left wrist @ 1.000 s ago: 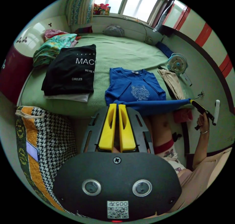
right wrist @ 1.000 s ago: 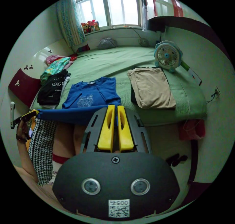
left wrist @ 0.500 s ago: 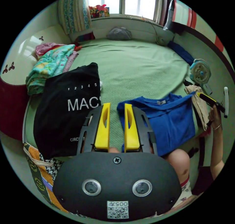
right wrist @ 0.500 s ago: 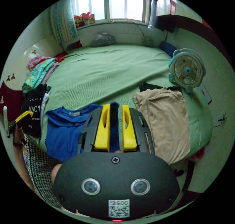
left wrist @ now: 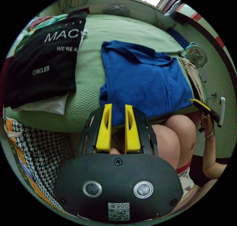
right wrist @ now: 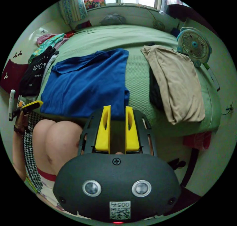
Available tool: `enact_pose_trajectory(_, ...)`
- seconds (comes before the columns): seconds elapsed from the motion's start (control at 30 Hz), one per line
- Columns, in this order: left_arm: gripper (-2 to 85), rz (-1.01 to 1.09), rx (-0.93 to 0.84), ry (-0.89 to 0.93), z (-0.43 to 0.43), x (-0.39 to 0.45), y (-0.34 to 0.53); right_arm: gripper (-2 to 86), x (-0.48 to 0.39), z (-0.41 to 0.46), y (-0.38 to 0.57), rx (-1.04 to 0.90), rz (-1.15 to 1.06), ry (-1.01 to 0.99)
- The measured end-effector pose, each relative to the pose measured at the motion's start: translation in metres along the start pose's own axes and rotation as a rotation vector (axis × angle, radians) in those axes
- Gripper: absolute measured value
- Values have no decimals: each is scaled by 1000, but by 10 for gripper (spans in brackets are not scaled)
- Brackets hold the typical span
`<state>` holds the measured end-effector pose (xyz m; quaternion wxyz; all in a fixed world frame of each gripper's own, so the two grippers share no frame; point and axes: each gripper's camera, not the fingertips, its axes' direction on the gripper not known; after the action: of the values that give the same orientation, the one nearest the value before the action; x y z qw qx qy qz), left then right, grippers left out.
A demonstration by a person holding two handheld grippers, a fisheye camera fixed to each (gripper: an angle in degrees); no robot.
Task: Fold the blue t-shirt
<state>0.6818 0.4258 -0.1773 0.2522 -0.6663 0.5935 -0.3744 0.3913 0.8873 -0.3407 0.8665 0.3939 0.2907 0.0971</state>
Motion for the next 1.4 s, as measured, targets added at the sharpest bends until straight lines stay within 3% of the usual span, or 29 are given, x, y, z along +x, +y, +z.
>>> enact_pose_trajectory(0.17,20,-52,25,18,14,4,-18,-11,-7,8,-13,0,-5,35)
enact_pose_trajectory(0.4,4,24,78,-27,8,19,-25,-16,-2,-9,-2,92,-26,20)
enact_pose_trajectory(0.6,-2,-58,4,-28,47,16,-39,-14,9,30,-5,25,38,3)
enact_pose_trajectory(0.77,-5,-101,75,-5,48,19,-43,-10,19,27,-4,67,141,-1)
enact_pose_trajectory(0.97,-4,-9,111,-57,54,46,-83,-3,1,13,-32,173,22,-20)
enact_pose_trajectory(1.4,-3,127,119,-22,104,120,-205,-9,-68,83,-149,86,-206,43)
